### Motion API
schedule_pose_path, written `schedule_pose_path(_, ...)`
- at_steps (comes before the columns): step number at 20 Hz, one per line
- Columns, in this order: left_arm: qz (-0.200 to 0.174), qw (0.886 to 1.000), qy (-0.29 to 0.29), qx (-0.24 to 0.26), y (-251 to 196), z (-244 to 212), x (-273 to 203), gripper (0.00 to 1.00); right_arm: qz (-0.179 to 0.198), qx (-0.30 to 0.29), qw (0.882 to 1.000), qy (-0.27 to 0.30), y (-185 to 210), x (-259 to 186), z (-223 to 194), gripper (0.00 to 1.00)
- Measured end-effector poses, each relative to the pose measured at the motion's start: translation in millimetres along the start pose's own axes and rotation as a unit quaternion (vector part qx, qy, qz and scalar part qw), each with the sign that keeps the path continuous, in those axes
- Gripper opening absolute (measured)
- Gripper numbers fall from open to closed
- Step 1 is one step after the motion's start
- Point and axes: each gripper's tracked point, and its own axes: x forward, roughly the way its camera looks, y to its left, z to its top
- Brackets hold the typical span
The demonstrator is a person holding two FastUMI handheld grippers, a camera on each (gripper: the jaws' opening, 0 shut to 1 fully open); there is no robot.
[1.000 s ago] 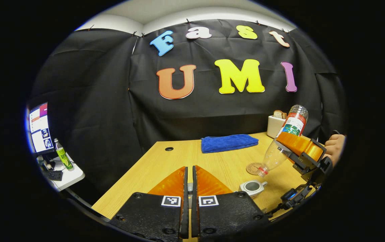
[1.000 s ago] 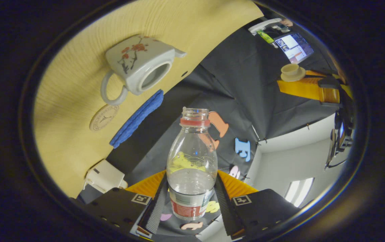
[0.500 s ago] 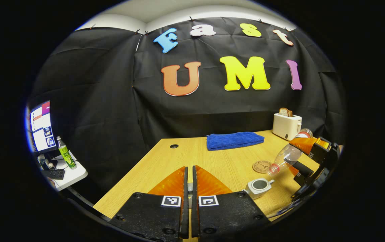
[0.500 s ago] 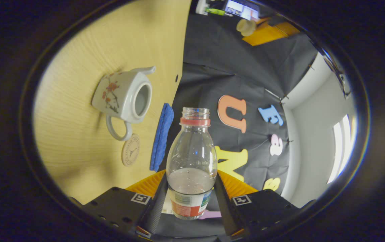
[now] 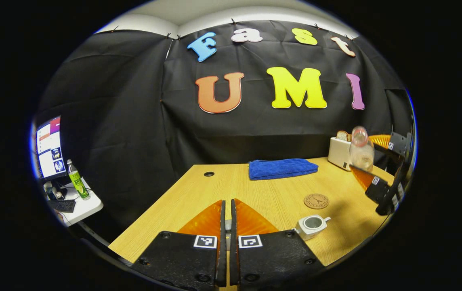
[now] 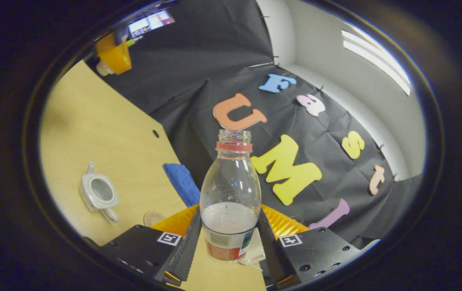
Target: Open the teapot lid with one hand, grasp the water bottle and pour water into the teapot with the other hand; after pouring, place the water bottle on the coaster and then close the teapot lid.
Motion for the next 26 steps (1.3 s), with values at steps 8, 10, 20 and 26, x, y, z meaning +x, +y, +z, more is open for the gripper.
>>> schedule_pose_path(8, -0.005, 1.000, -0.003, 0.003, -9, 1, 1, 0.05, 0.001, 0.302, 0.953, 0.015, -21, 41, -17, 0.75)
schedule_pose_path(10, -0.004, 1.000, 0.001, 0.003, -7, -2, 3, 0.06, 0.023, 0.364, 0.930, 0.043, -4, 50, -29, 0.72)
schedule_pose_path(20, -0.003, 1.000, 0.019, 0.000, -8, -14, 12, 0.05, 0.081, 0.413, 0.902, 0.101, 64, 99, -76, 0.74)
schedule_pose_path(26, -0.010, 1.000, 0.022, 0.006, -14, -16, 14, 0.05, 0.087, 0.389, 0.910, 0.111, 81, 97, -78, 0.75)
